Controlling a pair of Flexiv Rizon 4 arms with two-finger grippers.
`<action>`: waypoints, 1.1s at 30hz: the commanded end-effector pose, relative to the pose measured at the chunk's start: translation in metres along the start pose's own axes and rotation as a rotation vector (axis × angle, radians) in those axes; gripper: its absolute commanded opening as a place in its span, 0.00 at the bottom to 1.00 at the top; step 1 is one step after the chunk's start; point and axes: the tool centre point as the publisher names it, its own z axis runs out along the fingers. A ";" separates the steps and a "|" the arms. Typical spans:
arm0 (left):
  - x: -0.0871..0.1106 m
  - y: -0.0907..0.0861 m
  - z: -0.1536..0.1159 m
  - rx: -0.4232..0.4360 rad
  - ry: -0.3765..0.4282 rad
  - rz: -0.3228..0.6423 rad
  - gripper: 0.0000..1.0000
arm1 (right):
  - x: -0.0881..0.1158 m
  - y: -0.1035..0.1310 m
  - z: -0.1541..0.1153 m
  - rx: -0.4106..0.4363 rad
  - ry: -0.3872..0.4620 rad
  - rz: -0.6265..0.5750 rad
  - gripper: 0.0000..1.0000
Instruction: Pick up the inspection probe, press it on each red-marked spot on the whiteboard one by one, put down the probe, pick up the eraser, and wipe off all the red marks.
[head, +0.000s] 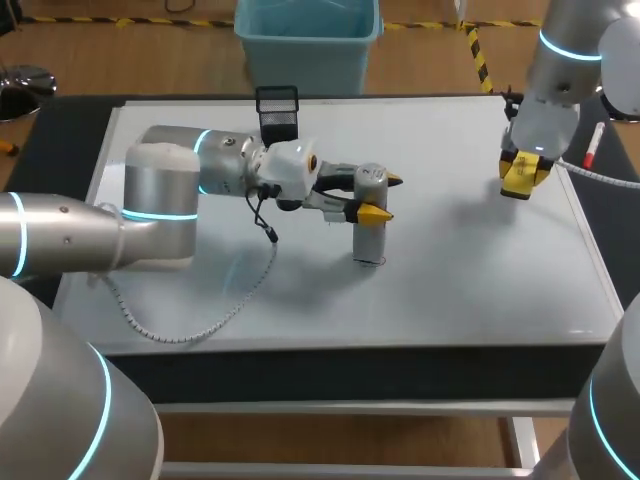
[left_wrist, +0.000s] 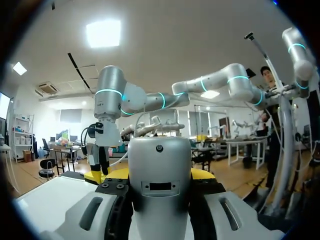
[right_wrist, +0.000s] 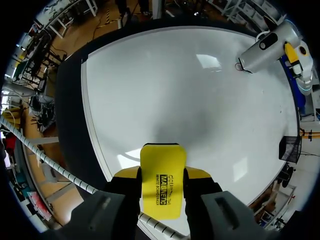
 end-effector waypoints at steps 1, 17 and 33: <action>-0.006 0.005 0.002 0.007 0.007 -0.003 0.00 | 0.001 0.000 -0.001 0.002 0.001 -0.002 0.00; -0.010 0.013 0.006 -0.008 0.015 -0.021 0.00 | 0.001 0.000 -0.001 0.002 0.001 -0.002 0.00; -0.011 0.016 0.006 -0.019 0.017 -0.029 0.00 | 0.001 0.000 -0.001 0.002 0.001 -0.002 0.00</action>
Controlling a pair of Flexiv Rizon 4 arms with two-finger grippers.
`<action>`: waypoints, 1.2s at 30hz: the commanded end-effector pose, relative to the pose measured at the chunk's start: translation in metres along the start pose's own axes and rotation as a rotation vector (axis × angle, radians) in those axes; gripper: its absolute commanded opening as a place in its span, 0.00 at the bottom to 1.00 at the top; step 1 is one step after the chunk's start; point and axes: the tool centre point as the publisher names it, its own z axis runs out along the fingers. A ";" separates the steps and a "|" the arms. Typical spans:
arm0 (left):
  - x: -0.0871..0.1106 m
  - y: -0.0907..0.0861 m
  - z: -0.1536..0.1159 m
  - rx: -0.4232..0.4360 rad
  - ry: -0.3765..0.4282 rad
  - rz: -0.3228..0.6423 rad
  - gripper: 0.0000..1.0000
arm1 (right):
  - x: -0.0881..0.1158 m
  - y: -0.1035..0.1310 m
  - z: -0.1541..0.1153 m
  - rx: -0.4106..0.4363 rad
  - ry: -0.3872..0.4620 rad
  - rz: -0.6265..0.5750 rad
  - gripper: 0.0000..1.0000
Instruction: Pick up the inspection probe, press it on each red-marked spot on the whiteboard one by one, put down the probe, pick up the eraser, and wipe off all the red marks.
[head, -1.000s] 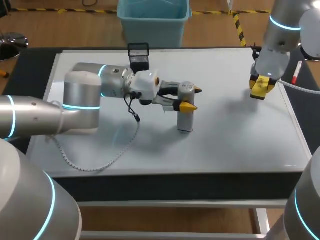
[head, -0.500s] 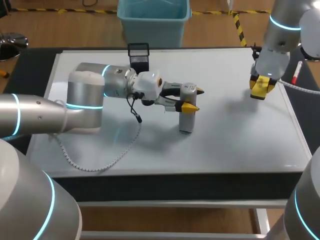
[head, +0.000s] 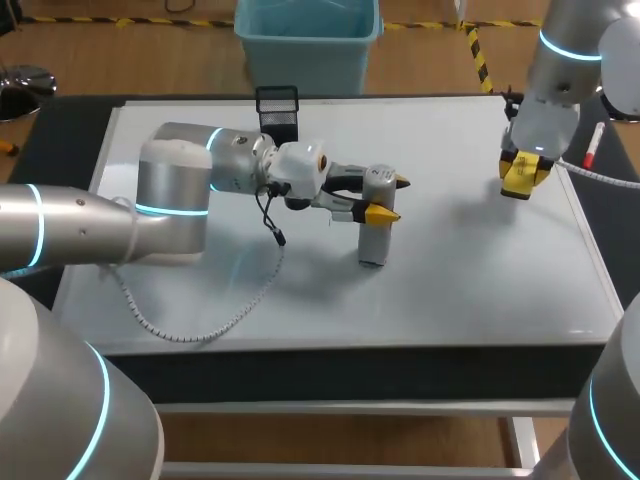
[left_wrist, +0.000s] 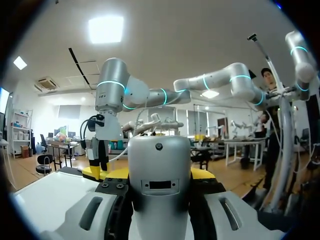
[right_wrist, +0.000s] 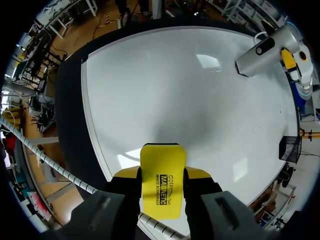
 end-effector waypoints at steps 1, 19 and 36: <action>-0.001 0.002 0.000 -0.003 0.001 0.000 0.00 | 0.001 0.000 0.000 0.002 0.001 -0.002 0.00; 0.004 -0.044 -0.093 -0.014 -0.119 0.051 0.00 | 0.001 0.000 0.000 0.002 0.001 -0.002 0.00; -0.014 -0.086 -0.234 -0.023 -0.268 0.126 0.00 | 0.001 0.000 0.000 0.002 0.001 -0.002 0.00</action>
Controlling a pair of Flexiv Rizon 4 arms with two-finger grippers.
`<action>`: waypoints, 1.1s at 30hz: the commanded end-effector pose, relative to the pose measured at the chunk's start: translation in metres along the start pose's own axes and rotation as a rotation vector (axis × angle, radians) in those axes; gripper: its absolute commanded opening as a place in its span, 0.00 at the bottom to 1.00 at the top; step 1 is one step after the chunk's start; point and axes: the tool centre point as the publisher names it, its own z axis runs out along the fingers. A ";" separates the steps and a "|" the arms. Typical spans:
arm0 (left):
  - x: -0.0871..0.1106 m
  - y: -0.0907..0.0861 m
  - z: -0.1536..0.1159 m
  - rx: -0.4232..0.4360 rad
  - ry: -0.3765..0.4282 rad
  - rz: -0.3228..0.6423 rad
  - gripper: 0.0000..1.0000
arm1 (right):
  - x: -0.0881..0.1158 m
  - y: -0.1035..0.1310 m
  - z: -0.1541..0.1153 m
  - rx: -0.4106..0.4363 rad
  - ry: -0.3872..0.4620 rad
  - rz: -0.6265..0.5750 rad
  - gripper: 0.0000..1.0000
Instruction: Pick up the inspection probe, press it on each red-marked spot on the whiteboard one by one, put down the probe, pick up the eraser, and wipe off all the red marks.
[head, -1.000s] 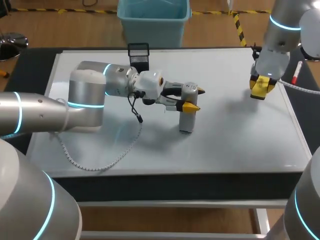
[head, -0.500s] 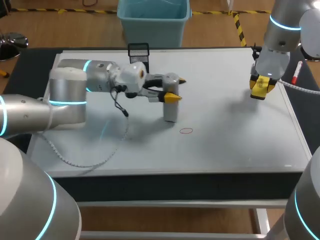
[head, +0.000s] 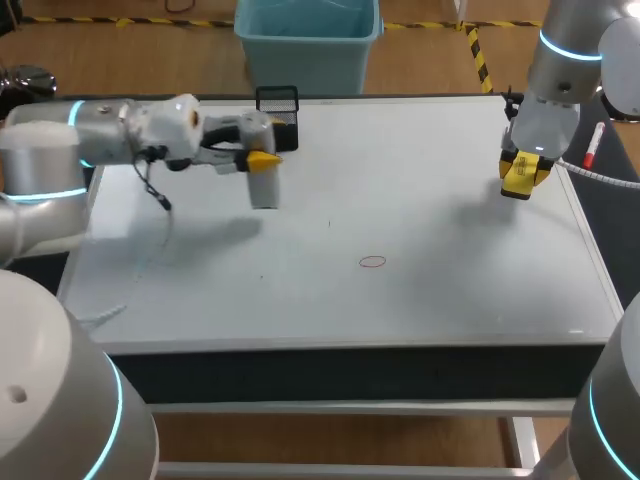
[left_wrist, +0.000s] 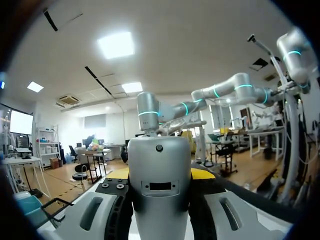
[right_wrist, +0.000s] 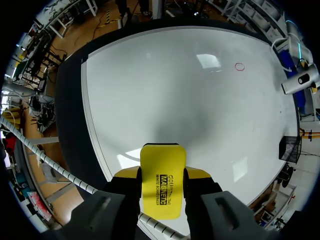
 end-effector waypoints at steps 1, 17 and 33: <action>-0.004 -0.011 -0.040 -0.007 -0.018 0.004 0.00 | 0.001 0.000 0.000 0.002 0.001 -0.002 0.00; -0.027 -0.010 -0.111 -0.016 -0.031 0.023 0.00 | 0.001 0.000 0.000 0.002 0.001 -0.002 0.00; -0.031 -0.006 -0.126 -0.013 -0.056 -0.001 0.00 | 0.001 0.000 0.000 0.002 0.001 -0.002 0.00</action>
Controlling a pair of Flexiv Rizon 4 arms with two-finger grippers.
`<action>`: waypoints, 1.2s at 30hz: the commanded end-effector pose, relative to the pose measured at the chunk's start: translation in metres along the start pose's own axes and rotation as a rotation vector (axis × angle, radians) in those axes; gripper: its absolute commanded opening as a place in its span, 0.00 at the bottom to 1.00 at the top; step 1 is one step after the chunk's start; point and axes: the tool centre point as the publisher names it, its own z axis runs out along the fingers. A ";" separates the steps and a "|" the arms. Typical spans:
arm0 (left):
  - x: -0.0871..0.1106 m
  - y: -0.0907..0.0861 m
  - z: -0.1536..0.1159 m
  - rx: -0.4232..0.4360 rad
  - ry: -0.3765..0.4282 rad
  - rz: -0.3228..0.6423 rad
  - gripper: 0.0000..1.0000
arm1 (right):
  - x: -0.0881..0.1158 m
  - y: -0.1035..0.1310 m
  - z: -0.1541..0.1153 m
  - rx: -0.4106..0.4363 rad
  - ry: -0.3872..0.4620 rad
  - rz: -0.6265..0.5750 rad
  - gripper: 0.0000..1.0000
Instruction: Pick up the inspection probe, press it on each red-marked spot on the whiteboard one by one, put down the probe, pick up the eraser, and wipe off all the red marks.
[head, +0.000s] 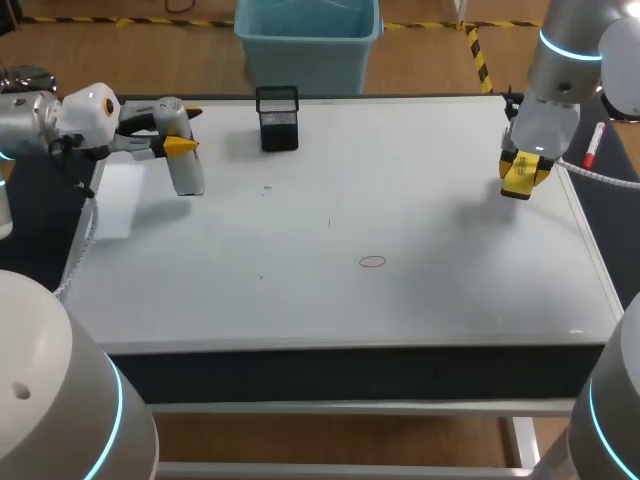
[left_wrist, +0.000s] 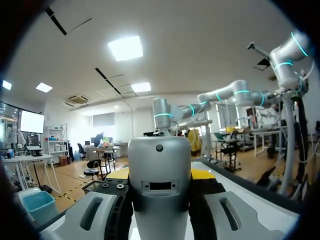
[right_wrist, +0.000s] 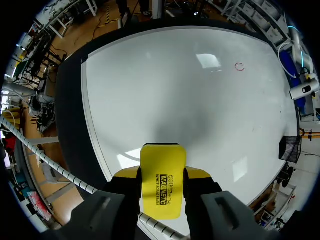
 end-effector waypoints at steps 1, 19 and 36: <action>0.000 -0.001 0.000 0.000 0.001 0.000 0.00 | 0.001 0.000 0.000 0.002 0.001 -0.002 0.00; 0.000 -0.001 0.000 0.000 0.001 0.000 0.00 | -0.057 0.056 -0.016 0.068 -0.026 -0.105 0.00; 0.000 -0.001 0.000 0.000 0.001 0.000 0.00 | -0.139 0.167 -0.001 0.055 -0.038 -0.137 0.00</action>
